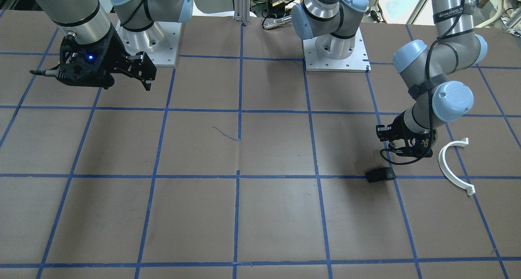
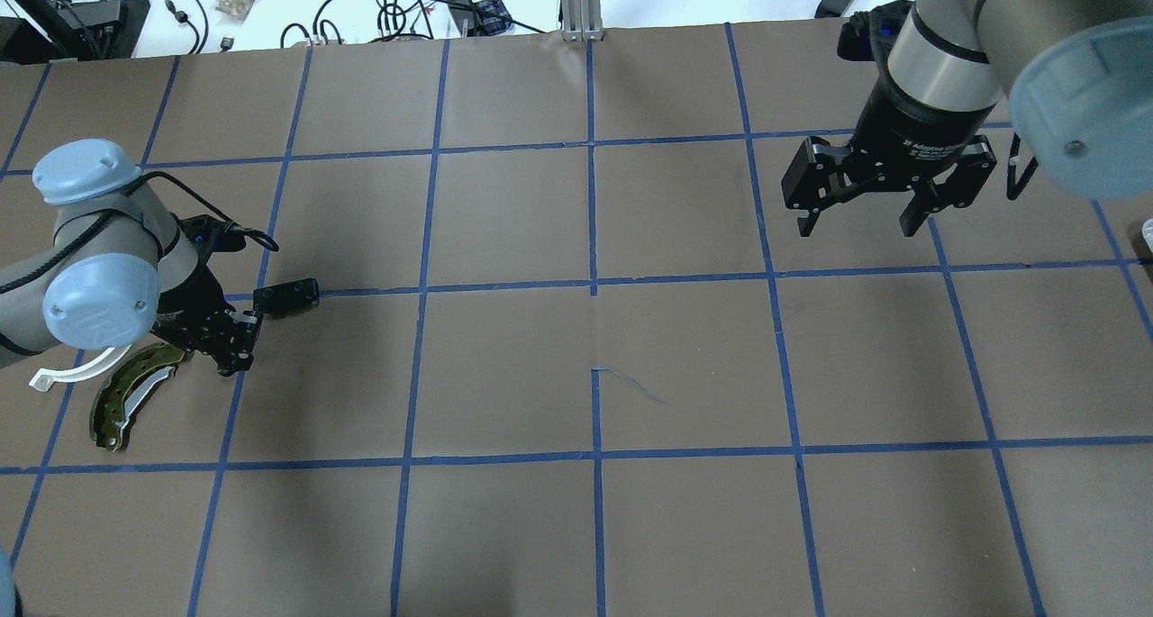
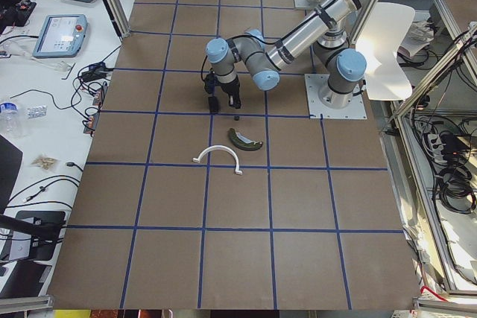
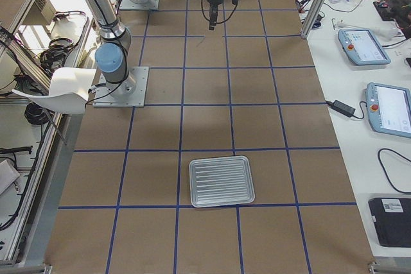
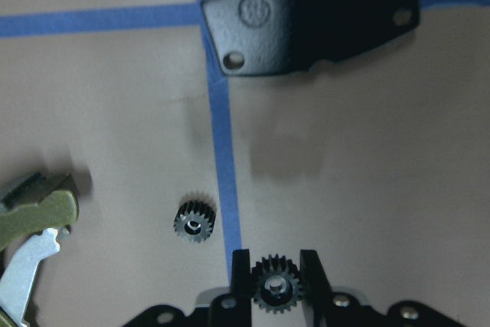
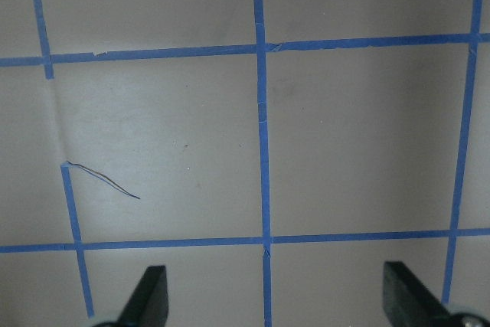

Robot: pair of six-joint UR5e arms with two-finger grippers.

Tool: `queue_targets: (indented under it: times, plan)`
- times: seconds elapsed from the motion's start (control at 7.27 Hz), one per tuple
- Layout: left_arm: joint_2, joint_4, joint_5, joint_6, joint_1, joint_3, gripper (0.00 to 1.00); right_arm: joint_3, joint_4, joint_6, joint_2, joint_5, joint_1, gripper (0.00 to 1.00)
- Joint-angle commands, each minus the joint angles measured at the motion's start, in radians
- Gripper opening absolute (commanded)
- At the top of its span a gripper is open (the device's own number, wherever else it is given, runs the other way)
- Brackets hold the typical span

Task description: Place bearing gear from tray to pile

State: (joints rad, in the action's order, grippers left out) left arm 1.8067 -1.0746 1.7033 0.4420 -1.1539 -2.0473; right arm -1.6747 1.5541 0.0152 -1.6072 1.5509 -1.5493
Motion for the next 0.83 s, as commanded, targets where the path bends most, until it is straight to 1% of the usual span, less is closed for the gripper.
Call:
queue_targets:
  times: [0.0, 0.14, 0.28, 0.41, 0.55, 0.69]
  plan:
    - [0.013, 0.007, 0.001, 0.006, 0.008, 0.004, 1.0, 0.0, -0.002, 0.0, 0.001, 0.005, 0.0, 1.0]
    - [0.014, 0.005, -0.001, 0.006, 0.006, 0.027, 1.0, 0.0, -0.002, 0.0, 0.001, 0.005, 0.0, 1.0]
    - [-0.001, -0.026, -0.002, -0.011, -0.015, 0.074, 1.0, 0.0, -0.002, 0.0, 0.001, 0.005, 0.0, 1.0]
    - [-0.035, -0.141, -0.031, -0.061, -0.048, 0.132, 1.0, 0.0, 0.0, 0.0, 0.001, 0.005, 0.0, 1.0]
    - [-0.068, -0.289, -0.056, -0.178, -0.12, 0.238, 1.0, 0.0, -0.002, 0.002, 0.001, 0.005, 0.0, 1.0]
    - [-0.084, -0.429, -0.069, -0.298, -0.207, 0.369, 1.0, 0.003, -0.028, 0.002, 0.0, 0.003, 0.0, 1.0]
